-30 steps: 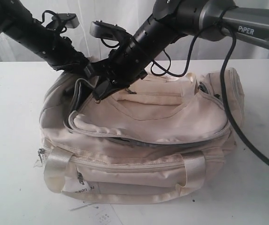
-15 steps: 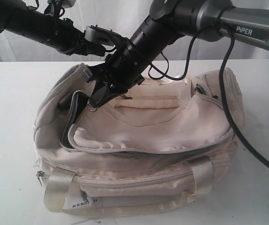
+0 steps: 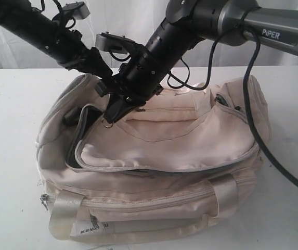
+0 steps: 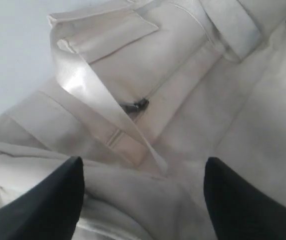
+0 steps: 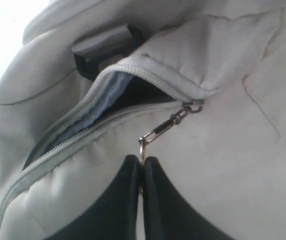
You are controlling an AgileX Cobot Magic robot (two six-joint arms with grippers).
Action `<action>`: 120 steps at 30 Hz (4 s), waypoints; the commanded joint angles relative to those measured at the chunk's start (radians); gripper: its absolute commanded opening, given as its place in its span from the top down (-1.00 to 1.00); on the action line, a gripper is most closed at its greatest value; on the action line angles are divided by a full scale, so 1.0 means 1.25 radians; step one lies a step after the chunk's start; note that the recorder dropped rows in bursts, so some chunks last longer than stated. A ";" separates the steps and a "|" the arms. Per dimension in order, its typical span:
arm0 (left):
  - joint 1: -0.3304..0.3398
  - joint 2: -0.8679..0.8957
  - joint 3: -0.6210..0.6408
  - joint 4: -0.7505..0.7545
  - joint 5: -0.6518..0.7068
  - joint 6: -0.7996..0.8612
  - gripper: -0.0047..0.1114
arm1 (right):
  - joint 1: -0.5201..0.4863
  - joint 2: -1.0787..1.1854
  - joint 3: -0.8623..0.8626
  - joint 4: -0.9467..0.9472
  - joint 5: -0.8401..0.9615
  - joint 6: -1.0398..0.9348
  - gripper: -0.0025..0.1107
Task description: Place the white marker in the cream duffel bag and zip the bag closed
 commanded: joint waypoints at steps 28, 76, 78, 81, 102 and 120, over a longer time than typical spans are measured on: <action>-0.099 0.002 -0.085 0.398 0.190 -0.031 -0.29 | 0.005 -0.013 0.004 -0.015 0.007 -0.029 0.96; 0.050 0.113 -0.085 0.040 -0.042 -0.049 0.92 | 0.108 -0.014 0.004 0.098 0.007 0.013 0.96; 0.054 0.113 -0.085 0.038 -0.058 -0.047 0.92 | 0.109 -0.016 0.004 0.075 0.007 0.039 0.96; 0.064 0.113 -0.085 0.029 -0.077 -0.043 0.92 | 0.109 -0.028 0.004 0.074 0.007 0.053 0.96; 0.115 0.157 -0.085 -0.063 -0.061 0.007 0.92 | 0.236 -0.103 0.023 -0.091 0.007 0.237 0.96; 0.156 0.142 -0.085 -0.141 -0.006 0.125 0.68 | 0.237 -0.189 0.182 -0.384 0.007 0.248 0.96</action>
